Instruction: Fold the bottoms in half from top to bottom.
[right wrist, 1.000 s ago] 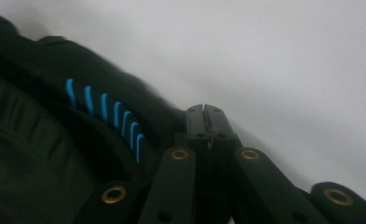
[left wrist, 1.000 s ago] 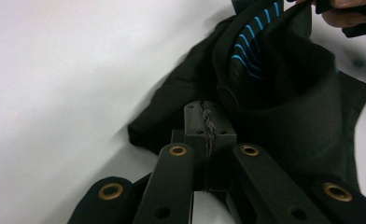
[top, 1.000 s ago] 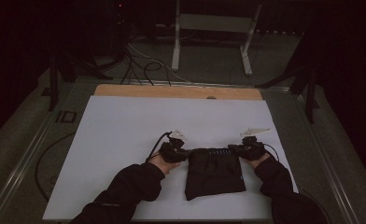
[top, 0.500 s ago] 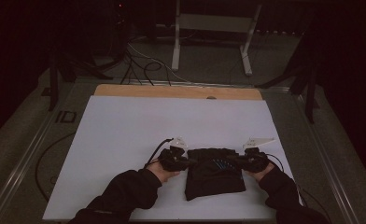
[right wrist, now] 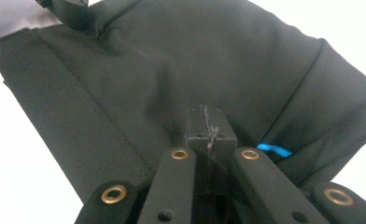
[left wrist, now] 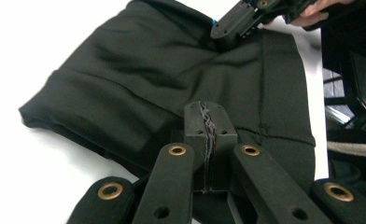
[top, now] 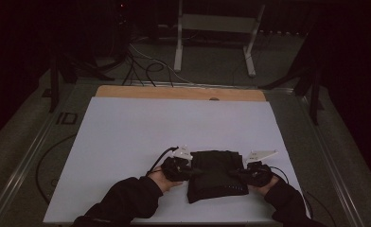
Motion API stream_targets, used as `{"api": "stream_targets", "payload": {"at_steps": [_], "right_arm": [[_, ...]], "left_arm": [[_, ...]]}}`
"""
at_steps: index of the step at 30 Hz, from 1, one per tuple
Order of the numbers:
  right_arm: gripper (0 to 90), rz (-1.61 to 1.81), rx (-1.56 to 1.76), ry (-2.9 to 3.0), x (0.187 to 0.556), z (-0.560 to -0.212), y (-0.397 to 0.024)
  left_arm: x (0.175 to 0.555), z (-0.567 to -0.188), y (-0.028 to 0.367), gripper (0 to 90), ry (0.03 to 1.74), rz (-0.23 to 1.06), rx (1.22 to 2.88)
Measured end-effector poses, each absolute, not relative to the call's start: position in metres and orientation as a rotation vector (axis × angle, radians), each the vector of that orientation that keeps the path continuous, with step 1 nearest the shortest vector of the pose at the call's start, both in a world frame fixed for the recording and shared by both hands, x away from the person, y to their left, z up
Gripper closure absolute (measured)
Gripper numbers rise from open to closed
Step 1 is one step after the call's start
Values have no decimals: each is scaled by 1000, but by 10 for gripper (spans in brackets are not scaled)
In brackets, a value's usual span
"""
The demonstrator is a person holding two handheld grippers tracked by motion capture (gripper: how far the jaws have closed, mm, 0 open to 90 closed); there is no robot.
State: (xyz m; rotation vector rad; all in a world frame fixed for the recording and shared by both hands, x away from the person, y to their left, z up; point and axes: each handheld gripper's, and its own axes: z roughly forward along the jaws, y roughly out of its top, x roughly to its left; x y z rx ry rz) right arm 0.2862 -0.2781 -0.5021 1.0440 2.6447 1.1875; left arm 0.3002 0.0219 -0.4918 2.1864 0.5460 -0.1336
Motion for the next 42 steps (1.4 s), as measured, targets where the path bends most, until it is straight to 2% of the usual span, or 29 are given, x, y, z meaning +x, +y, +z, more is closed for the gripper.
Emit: {"api": "stream_targets", "payload": {"at_steps": [21,37,39,42], "right_arm": [[900,1179,971,2701,261,-500,-269],[900,1175,924,2762,256,-502,-270],[899,1180,927,2759,257,-502,-270],[875,1195,952,2735,258,-500,-271]], "left_arm": [[282,-494,20,893,474,-136,2257],[273,-498,22,883,454,-148,2279],[273,-498,22,864,456,-148,2275],[275,-494,23,788,464,-135,2253]]}}
